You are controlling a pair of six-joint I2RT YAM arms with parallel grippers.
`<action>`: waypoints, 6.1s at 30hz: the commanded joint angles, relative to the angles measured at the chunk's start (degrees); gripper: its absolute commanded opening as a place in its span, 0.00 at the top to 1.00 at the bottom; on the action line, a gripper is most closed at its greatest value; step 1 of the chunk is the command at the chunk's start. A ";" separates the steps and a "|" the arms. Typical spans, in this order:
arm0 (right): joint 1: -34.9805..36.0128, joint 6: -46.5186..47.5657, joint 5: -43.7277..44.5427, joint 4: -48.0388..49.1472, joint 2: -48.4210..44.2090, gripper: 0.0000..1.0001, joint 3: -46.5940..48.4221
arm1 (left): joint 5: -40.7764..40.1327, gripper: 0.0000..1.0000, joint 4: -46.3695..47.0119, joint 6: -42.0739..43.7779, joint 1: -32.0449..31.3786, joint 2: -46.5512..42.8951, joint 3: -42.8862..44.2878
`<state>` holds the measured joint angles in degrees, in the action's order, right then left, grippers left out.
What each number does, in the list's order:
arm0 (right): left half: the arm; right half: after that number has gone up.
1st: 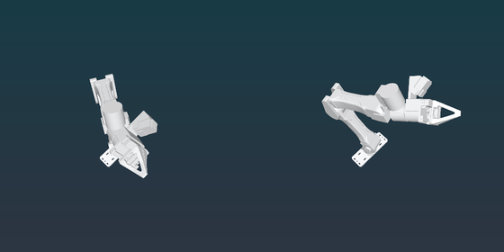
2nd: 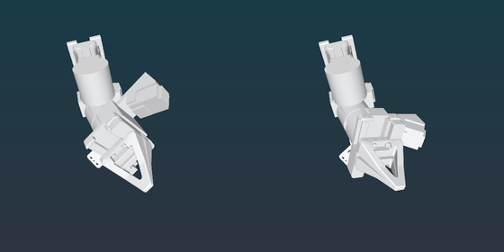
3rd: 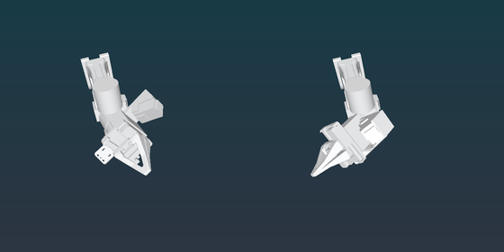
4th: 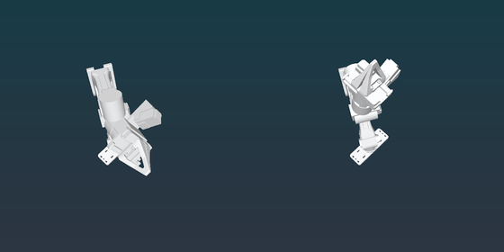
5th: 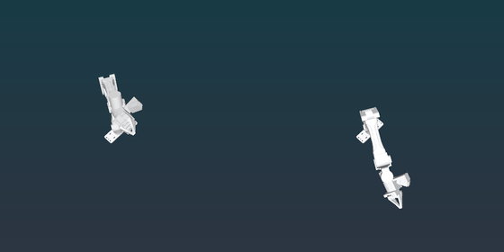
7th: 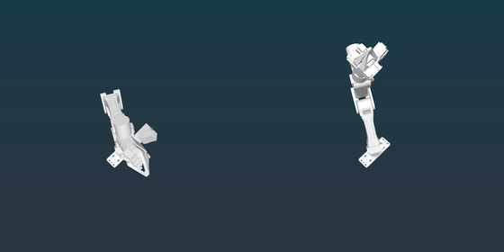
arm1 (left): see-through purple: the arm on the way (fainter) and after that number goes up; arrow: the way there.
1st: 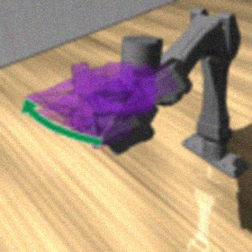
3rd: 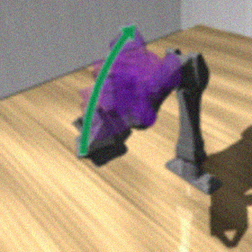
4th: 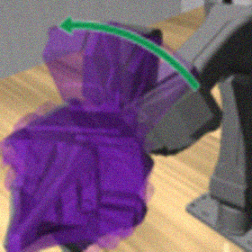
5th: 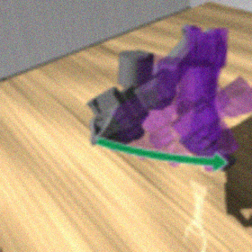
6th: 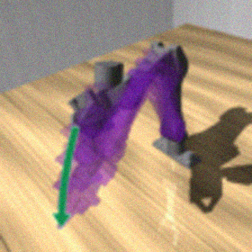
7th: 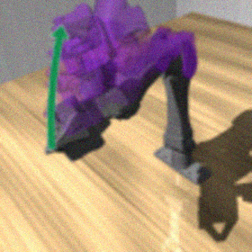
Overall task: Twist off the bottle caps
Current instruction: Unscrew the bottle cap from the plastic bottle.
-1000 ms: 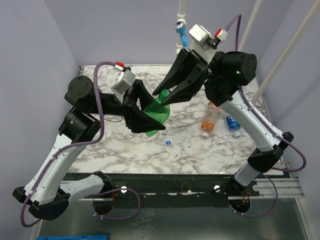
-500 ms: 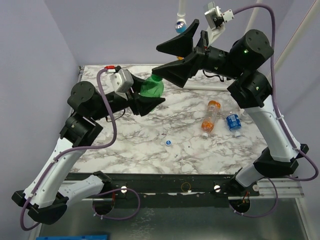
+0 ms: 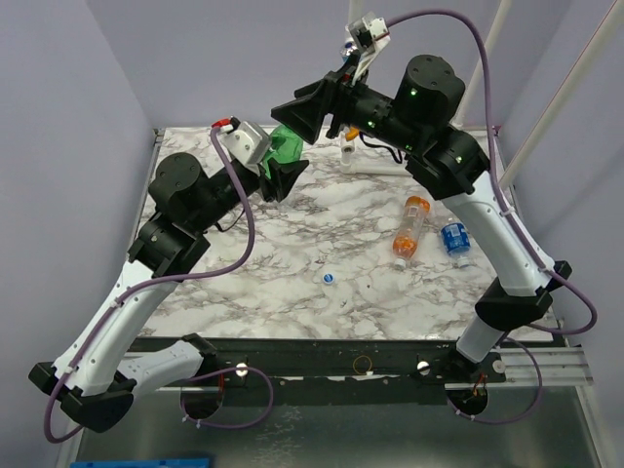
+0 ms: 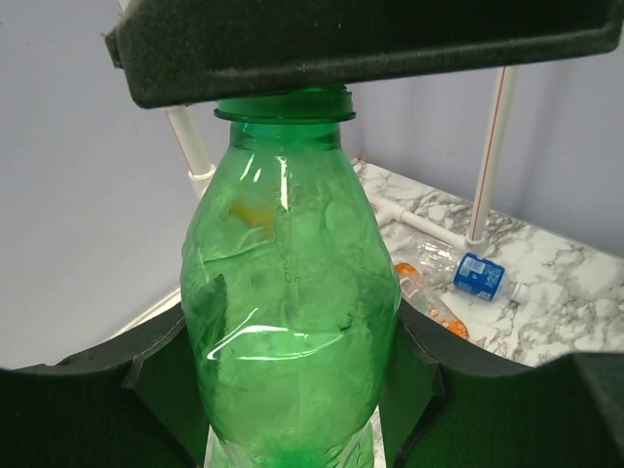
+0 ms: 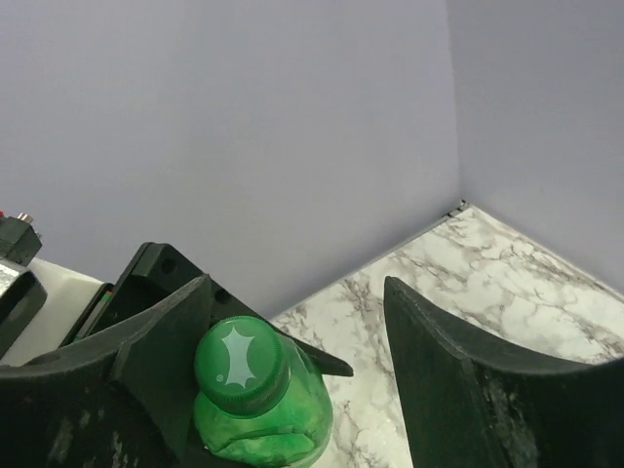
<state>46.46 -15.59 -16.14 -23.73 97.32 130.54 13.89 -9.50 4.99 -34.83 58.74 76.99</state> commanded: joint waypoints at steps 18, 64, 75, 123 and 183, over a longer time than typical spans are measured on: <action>0.23 -1.27 -9.99 13.43 -5.59 0.99 -9.02 | 10.50 1.00 2.01 -9.60 0.20 -1.32 0.68; 0.85 -1.01 6.04 -4.81 1.85 0.05 6.82 | -4.84 1.00 0.79 0.52 0.55 -0.39 0.14; 3.12 -0.89 11.93 0.38 2.79 0.34 3.03 | -5.98 1.00 1.10 -1.26 0.55 0.09 0.20; -3.87 -27.65 -66.35 39.48 -1.94 0.74 -6.24 | 49.83 1.00 1.23 -28.22 1.26 0.85 8.54; -1.54 -8.54 -40.52 25.93 -5.89 0.99 -7.69 | 35.23 1.00 2.11 -23.69 1.49 -0.98 3.45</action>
<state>46.06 -18.17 -30.48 -14.55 94.96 125.03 24.88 -6.92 -8.67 -33.21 58.19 77.65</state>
